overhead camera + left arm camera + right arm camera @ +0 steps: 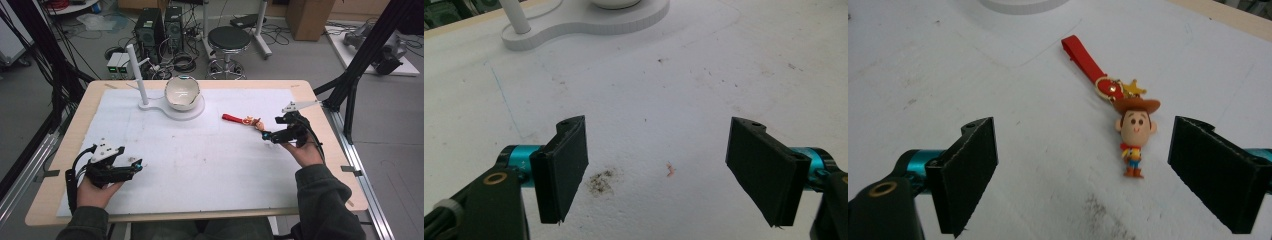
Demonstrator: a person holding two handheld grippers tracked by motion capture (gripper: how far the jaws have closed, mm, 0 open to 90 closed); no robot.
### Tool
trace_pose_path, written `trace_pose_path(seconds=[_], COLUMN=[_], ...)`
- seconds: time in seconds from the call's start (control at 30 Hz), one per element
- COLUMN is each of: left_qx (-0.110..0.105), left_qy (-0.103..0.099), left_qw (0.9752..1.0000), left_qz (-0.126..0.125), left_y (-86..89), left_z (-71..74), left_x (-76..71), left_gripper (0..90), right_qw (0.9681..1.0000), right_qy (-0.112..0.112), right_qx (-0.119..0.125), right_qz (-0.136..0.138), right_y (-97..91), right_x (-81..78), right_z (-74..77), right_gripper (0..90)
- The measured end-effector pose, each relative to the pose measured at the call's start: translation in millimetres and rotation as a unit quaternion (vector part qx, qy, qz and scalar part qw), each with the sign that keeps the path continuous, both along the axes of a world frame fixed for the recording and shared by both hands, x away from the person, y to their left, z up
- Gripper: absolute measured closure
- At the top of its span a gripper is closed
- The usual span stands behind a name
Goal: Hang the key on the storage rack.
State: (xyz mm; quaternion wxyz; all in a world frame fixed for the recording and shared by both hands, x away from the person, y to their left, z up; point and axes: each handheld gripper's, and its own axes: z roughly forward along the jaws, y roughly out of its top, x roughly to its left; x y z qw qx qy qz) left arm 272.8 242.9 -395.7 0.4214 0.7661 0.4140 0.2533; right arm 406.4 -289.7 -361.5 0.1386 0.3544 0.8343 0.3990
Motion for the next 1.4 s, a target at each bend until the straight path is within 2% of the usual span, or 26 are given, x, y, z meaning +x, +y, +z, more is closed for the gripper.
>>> trace_pose_path(seconds=[0.07,0.2,0.23,0.27,0.33,0.43,0.47,0.57,0.63,0.77,0.9,1.0,1.03,1.13,1.17,1.4], left_qx=[0.002,0.001,0.000,-0.001,-0.001,-0.001,-0.001,-0.001,-0.004,-0.005,-0.007,-0.004,-0.004,-0.007,-0.006,-0.005], left_qy=[0.003,0.002,0.003,0.002,0.002,0.001,0.002,0.002,0.002,0.002,0.002,0.001,0.001,0.002,0.002,0.003], left_qw=[1.0000,1.0000,1.0000,1.0000,1.0000,1.0000,1.0000,1.0000,1.0000,1.0000,1.0000,1.0000,1.0000,1.0000,1.0000,1.0000], left_qz=[0.000,0.000,0.002,0.002,0.003,0.003,0.003,0.001,0.000,0.000,0.001,0.003,0.003,0.004,0.003,0.000], left_y=[0.7,1.8,1.8,1.9,2.2,2.3,2.2,2.2,2.4,2.5,3.1,4.0,4.1,3.6,3.7,2.9], left_z=[0.2,0.3,0.2,0.3,0.3,0.6,0.8,1.0,1.6,1.7,1.7,2.1,2.2,1.6,1.6,1.7], left_x=[0.3,0.8,0.6,0.7,0.9,0.8,0.8,0.7,0.8,1.2,1.5,1.4,1.6,1.5,1.6,2.0], left_gripper=[25.0,25.0,25.0,25.0,25.0,25.0,25.0,25.0,25.0,25.0,24.8,24.7,24.5,24.6,24.5,24.6], right_qw=[0.9998,0.9993,0.9993,0.9991,0.9986,0.9983,0.9974,0.9971,0.9961,0.9960,0.9951,0.9932,0.9914,0.9902,0.9887,0.9857], right_qy=[0.007,0.014,0.014,0.014,0.010,0.009,0.013,0.018,0.033,0.034,0.040,0.052,0.060,0.072,0.081,0.084], right_qx=[-0.019,-0.033,-0.033,-0.038,-0.051,-0.055,-0.067,-0.071,-0.079,-0.080,-0.088,-0.100,-0.110,-0.112,-0.116,-0.132], right_qz=[0.004,0.008,0.008,0.011,0.014,0.019,0.020,0.021,0.021,0.020,0.020,0.029,0.035,0.043,0.047,0.064], right_y=[8.8,18.0,18.0,23.0,28.9,35.2,41.6,46.7,54.9,61.4,71.2,78.4,83.5,87.0,89.9,94.9], right_x=[16.4,38.0,38.0,47.1,55.1,61.8,69.4,76.0,86.7,93.1,100.7,106.3,109.1,112.0,114.3,119.3], right_z=[6.5,12.5,12.5,15.1,18.7,21.7,22.8,21.0,15.9,11.4,-0.7,-11.8,-19.4,-26.3,-32.2,-43.6], right_gripper=[11.8,12.0,12.0,12.3,15.1,16.1,17.4,19.6,20.2,20.9,23.4,24.1,24.4,25.1,26.2,33.5])
